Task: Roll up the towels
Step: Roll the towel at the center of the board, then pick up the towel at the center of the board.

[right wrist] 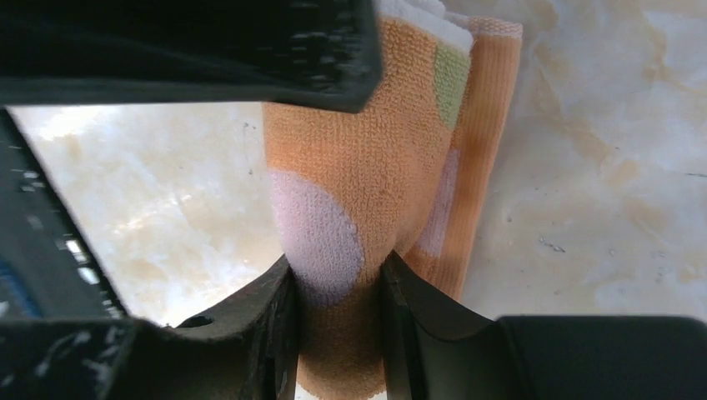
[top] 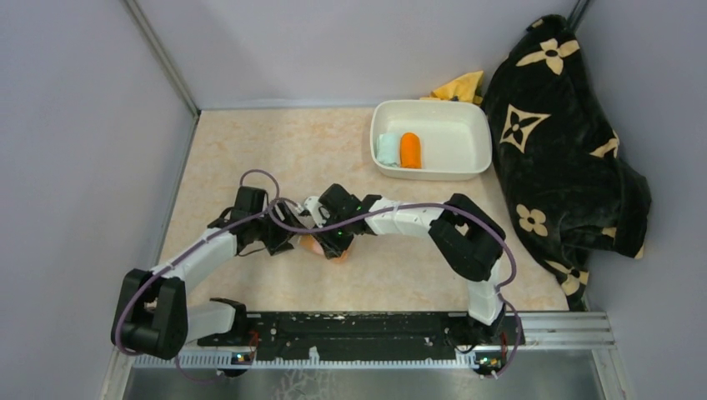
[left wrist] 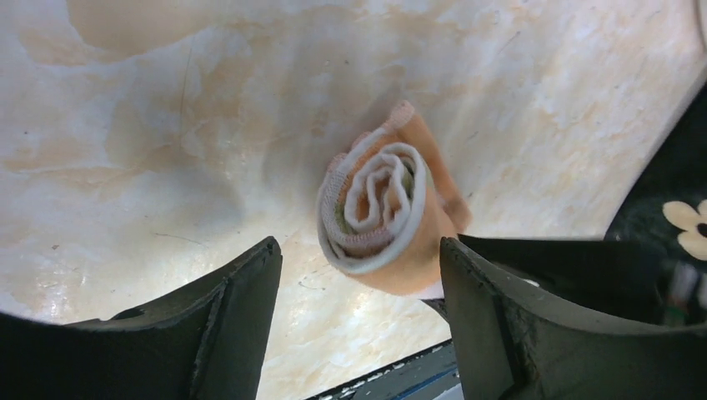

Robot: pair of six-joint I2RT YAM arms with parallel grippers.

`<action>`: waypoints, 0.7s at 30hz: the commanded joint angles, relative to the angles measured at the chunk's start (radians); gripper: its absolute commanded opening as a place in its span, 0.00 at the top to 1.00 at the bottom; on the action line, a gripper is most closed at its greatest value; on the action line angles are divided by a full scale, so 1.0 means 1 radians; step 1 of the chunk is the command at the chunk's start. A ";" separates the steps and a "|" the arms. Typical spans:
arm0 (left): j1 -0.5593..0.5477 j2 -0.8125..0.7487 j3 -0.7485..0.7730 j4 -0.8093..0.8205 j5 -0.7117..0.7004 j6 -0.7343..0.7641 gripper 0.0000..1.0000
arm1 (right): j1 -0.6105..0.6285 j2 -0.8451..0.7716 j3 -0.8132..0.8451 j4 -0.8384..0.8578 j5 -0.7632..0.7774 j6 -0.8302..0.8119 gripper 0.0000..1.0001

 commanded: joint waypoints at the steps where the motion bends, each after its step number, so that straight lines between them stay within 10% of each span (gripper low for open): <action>1: 0.012 -0.067 -0.016 -0.011 0.000 -0.020 0.24 | -0.063 0.122 -0.013 -0.085 -0.403 0.142 0.70; 10: 0.010 -0.065 -0.091 0.095 0.096 -0.085 0.26 | -0.154 0.211 -0.044 0.058 -0.656 0.353 0.69; 21: -0.004 0.085 -0.115 0.132 0.082 -0.071 0.43 | -0.154 0.013 -0.096 0.098 -0.348 0.373 0.48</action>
